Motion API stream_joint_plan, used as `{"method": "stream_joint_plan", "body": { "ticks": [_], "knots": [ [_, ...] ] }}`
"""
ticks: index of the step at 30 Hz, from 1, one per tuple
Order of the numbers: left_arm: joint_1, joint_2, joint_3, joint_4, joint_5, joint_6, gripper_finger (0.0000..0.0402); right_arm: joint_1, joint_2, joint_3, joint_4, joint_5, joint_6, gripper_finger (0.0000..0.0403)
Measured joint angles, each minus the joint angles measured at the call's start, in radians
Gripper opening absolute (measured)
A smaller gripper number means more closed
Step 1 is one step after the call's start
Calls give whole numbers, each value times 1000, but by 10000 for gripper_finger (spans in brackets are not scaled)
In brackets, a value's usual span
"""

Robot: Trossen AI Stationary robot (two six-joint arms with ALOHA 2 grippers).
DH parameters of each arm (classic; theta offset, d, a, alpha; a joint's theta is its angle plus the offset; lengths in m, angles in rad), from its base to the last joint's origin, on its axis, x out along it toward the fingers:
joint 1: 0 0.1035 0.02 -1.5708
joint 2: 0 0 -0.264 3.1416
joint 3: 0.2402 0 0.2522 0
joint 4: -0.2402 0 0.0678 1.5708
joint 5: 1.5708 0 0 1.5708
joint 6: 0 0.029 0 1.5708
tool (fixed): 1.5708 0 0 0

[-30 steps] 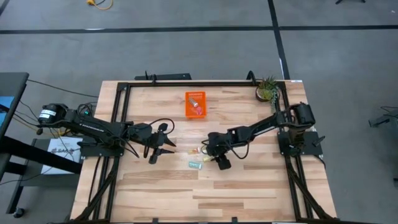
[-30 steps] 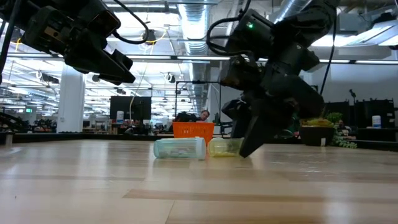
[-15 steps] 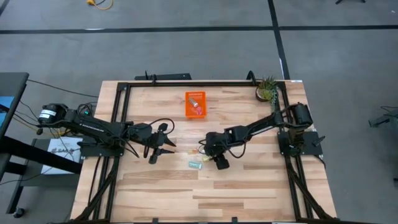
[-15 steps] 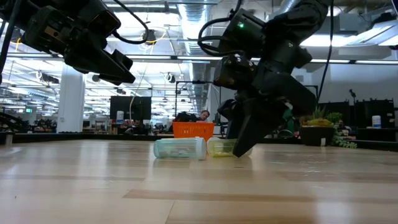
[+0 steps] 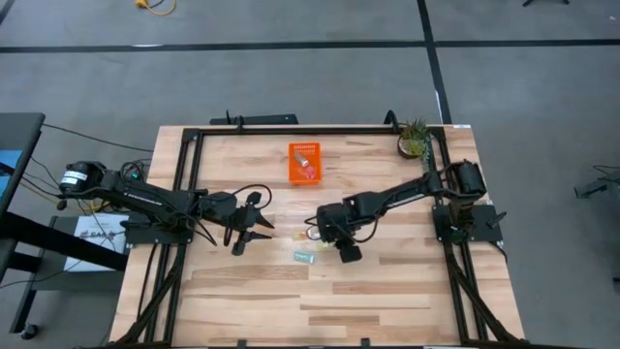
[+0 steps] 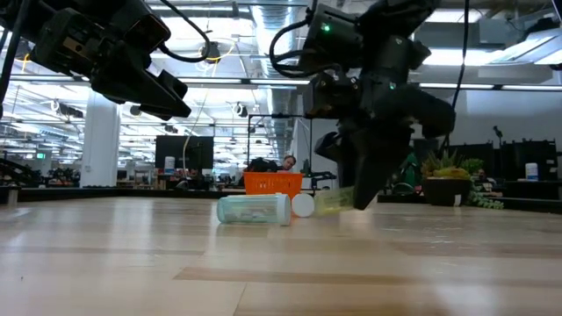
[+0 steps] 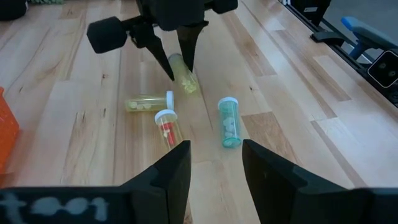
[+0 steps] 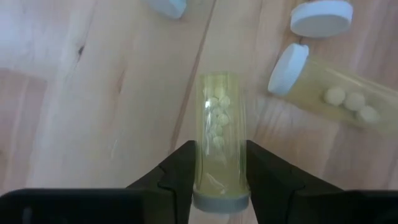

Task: Pick and place pill bottles into a basket
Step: Put the yellow pill bottle into the orange bin

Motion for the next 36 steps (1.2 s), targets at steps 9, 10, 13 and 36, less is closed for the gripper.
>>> {"method": "stream_joint_plan", "body": {
  "ticks": [9, 10, 13, 36],
  "knots": [
    [0, 0, 0, 0, 0, 0, 135, -41, -1, 136, -141, 8, -83, 119],
    [0, 0, 0, 0, 0, 0, 135, -54, -1, 152, -147, 12, -98, 119],
    [0, 0, 0, 0, 0, -1, 135, -99, -3, 199, -150, 48, -147, 120],
    [0, 0, 1, 42, -1, 12, 135, -580, 10, 349, 136, -37, -227, 119]
  ]
}}
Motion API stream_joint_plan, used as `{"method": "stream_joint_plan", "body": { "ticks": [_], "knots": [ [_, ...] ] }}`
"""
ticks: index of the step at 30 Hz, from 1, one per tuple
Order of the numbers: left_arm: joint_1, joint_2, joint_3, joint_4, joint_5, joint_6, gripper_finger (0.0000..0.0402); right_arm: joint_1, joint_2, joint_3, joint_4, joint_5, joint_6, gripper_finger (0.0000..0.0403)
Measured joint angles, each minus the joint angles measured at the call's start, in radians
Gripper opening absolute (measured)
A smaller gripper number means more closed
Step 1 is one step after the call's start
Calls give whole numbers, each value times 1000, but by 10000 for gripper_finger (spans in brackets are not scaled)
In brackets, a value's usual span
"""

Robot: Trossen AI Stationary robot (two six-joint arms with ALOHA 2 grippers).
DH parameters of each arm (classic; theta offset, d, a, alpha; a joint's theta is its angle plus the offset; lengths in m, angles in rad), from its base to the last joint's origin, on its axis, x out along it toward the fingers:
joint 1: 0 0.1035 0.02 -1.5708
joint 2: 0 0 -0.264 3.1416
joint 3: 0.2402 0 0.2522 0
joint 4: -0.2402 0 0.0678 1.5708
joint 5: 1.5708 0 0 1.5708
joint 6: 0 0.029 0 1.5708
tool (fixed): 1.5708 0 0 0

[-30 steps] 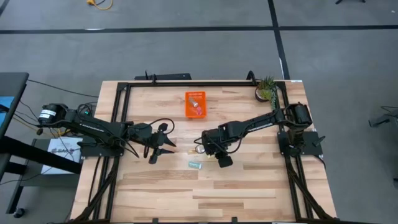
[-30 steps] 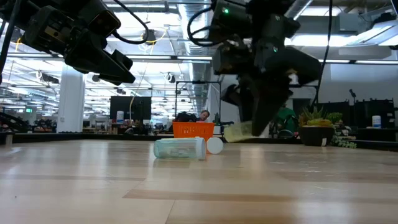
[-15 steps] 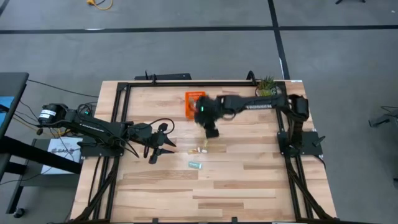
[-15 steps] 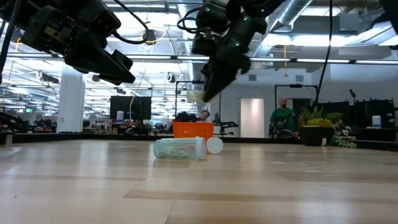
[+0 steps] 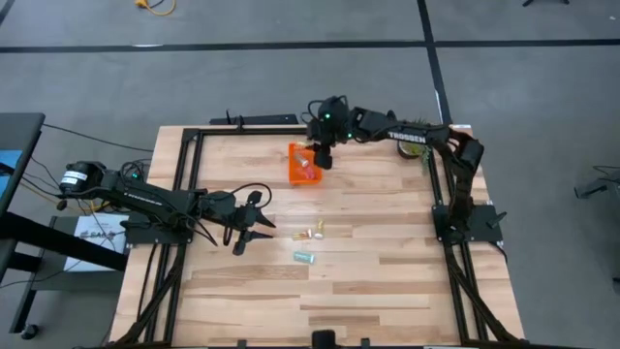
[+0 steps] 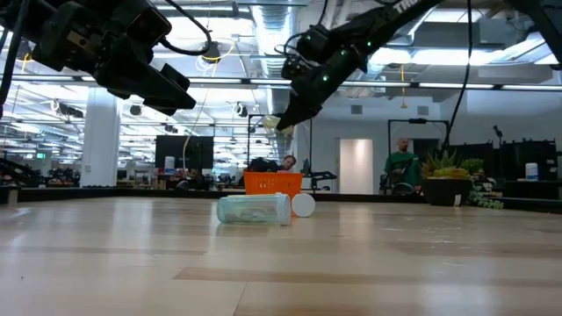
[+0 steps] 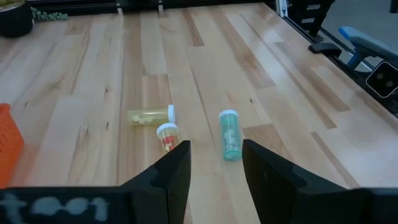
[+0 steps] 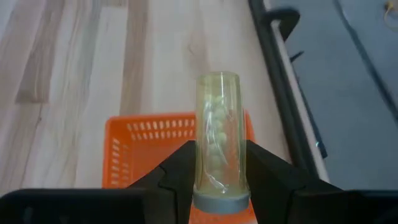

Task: Pick and place pill bottles into a basket
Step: Put the yellow pill bottle into the orange bin

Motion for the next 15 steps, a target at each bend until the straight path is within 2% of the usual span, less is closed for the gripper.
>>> {"method": "stream_joint_plan", "body": {
  "ticks": [7, 15],
  "knots": [
    [0, 0, 0, 0, -2, 1, 135, -23, 27, -3, -8, -46, 18, 119],
    [0, 0, 0, 1, -3, 1, 135, -11, 114, 15, 28, -41, 0, 119]
  ]
}}
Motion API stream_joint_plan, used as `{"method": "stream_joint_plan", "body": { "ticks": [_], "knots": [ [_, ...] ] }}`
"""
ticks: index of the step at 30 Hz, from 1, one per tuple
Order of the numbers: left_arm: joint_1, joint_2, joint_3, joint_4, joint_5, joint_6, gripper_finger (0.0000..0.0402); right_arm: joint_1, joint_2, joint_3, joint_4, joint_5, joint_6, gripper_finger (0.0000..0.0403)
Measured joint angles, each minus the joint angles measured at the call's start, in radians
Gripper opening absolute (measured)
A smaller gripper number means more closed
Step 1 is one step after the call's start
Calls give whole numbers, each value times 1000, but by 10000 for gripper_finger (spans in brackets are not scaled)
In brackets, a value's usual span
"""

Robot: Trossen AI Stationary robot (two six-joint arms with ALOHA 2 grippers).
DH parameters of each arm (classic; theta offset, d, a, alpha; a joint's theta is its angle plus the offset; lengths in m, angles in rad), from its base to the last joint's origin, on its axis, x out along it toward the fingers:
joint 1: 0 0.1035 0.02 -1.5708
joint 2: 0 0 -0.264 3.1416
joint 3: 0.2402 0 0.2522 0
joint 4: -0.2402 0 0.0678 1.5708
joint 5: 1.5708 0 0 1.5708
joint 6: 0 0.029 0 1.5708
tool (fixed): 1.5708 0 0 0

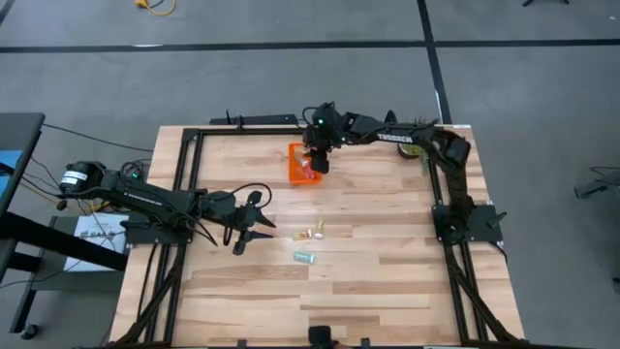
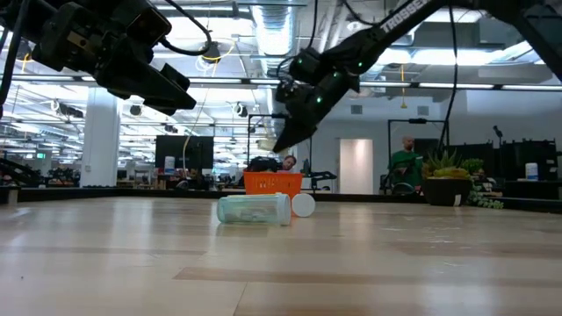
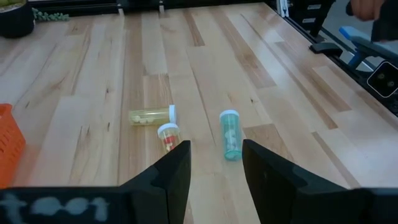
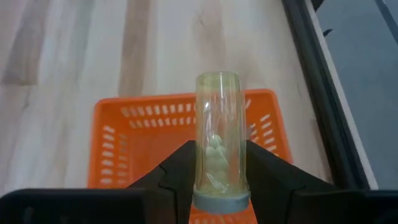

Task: Pick and place pill bottles into a basket
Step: Put the yellow pill bottle into the orange bin

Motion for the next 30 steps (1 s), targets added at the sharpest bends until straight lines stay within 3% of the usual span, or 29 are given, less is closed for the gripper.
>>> {"method": "stream_joint_plan", "body": {
  "ticks": [12, 30],
  "knots": [
    [0, 0, 0, -1, -1, 5, 135, -5, 68, 72, -38, 80, -1, 128],
    [0, 0, 0, -1, -1, 6, 135, 5, 64, 71, -79, 81, -8, 170]
  ]
}}
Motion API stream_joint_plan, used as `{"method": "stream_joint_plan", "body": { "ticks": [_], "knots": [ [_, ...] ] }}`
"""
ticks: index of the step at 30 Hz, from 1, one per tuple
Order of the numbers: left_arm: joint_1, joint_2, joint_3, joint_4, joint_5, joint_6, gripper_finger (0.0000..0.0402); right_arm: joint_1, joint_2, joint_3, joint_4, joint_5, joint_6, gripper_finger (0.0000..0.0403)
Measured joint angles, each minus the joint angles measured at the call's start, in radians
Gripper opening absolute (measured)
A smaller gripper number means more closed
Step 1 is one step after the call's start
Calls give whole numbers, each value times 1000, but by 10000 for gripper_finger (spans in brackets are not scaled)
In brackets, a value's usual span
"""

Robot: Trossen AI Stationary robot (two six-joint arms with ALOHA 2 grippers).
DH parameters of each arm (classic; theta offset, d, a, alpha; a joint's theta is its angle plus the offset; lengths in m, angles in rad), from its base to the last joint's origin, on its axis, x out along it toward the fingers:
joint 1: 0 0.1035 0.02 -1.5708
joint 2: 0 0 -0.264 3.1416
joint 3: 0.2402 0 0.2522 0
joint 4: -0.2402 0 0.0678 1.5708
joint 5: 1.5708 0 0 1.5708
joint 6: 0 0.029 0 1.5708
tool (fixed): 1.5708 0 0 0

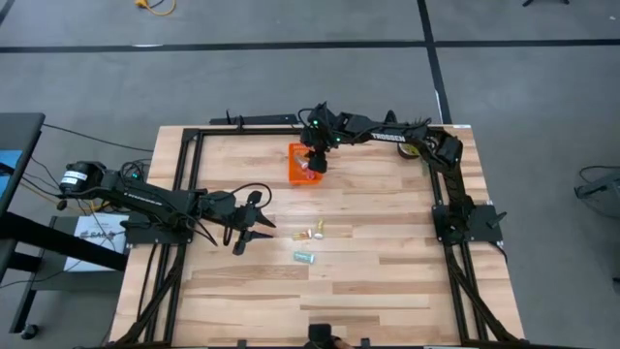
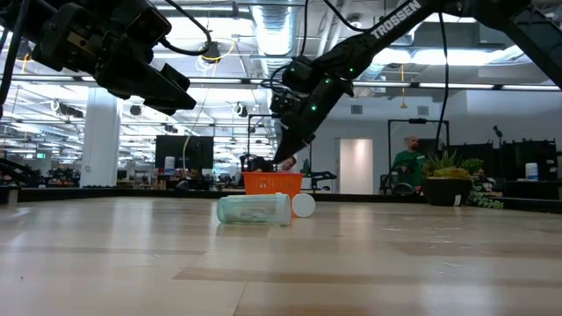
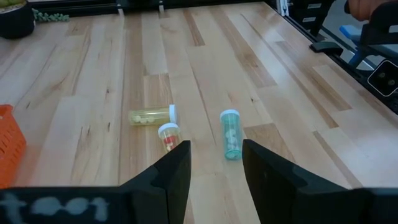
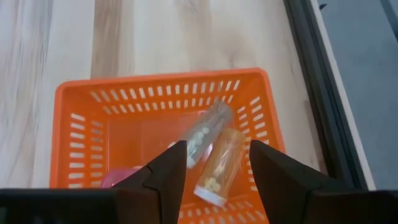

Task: Pick and place pill bottles into a basket
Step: Put the yellow pill bottle into the orange bin

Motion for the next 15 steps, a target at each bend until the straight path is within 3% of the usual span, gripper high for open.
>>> {"method": "stream_joint_plan", "body": {
  "ticks": [15],
  "knots": [
    [0, 0, 0, 1, -1, 0, 135, -3, -42, -2, -162, -38, -1, 134]
  ]
}}
